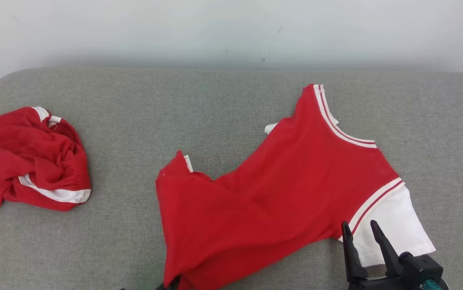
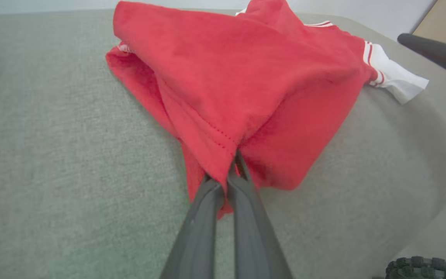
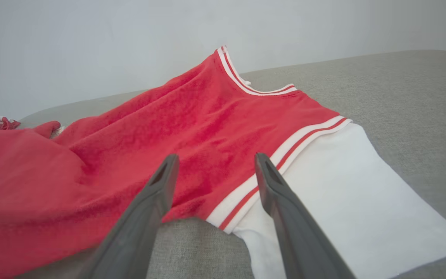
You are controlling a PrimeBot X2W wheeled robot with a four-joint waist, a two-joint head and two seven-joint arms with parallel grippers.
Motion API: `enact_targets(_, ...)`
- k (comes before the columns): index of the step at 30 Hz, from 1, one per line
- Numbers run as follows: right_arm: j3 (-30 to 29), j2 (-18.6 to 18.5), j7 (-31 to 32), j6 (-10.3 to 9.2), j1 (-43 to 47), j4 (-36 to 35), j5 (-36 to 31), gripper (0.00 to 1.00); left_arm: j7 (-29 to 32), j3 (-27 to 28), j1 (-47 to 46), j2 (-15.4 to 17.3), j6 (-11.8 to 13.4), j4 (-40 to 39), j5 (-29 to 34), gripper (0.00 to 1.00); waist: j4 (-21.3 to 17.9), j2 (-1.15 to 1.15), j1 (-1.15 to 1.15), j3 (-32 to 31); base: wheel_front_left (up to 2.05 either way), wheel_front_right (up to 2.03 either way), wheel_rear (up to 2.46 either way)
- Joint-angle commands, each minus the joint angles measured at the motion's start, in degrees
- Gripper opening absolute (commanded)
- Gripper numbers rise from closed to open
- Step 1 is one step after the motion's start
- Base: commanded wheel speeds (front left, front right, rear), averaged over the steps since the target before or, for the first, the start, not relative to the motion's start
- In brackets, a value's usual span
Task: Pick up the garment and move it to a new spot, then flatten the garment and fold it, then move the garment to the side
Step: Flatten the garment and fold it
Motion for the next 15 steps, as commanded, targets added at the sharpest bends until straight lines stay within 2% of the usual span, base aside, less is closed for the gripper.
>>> enact_targets(1,0.13,-0.01,0.02,0.06,0.92,0.17,0.06,1.00,0.40,-0.90,1.34,0.63,0.07,0.55,-0.22,0.00,0.03,0.00,0.00,-0.26,0.00,0.00,0.00)
enact_targets(6,-0.46,0.00,0.02,0.06,1.45,0.40,-0.56,1.00,-0.16,-2.03,1.73,-0.20,0.11,3.04,-2.08,0.00,-0.55,0.00,0.00,-0.74,0.00,0.00,0.00)
enact_targets(7,-0.56,0.00,0.02,0.06,1.71,0.45,-0.62,1.00,-0.53,-1.72,1.51,-0.49,0.31,3.21,-2.27,0.41,-0.60,0.00,0.00,-0.91,0.00,0.00,0.00)
enact_targets(8,-0.65,-0.01,0.02,0.06,1.98,0.52,-0.68,1.00,-0.79,-1.41,1.36,-0.74,0.39,3.30,-2.32,0.89,-0.66,0.00,0.00,-1.07,0.00,0.00,0.00)
enact_targets(9,-0.74,-0.01,0.02,0.06,2.12,0.53,-0.68,1.00,-1.06,-0.98,1.32,-1.09,0.56,3.38,-2.58,1.00,-0.70,0.00,0.00,-1.17,0.00,0.00,0.00)
enact_targets(15,-2.38,0.00,0.02,0.06,0.49,0.67,-1.86,1.00,-2.06,4.43,3.19,-3.07,2.28,1.54,-2.77,1.00,-0.59,0.00,0.00,-1.03,0.00,0.00,0.00)
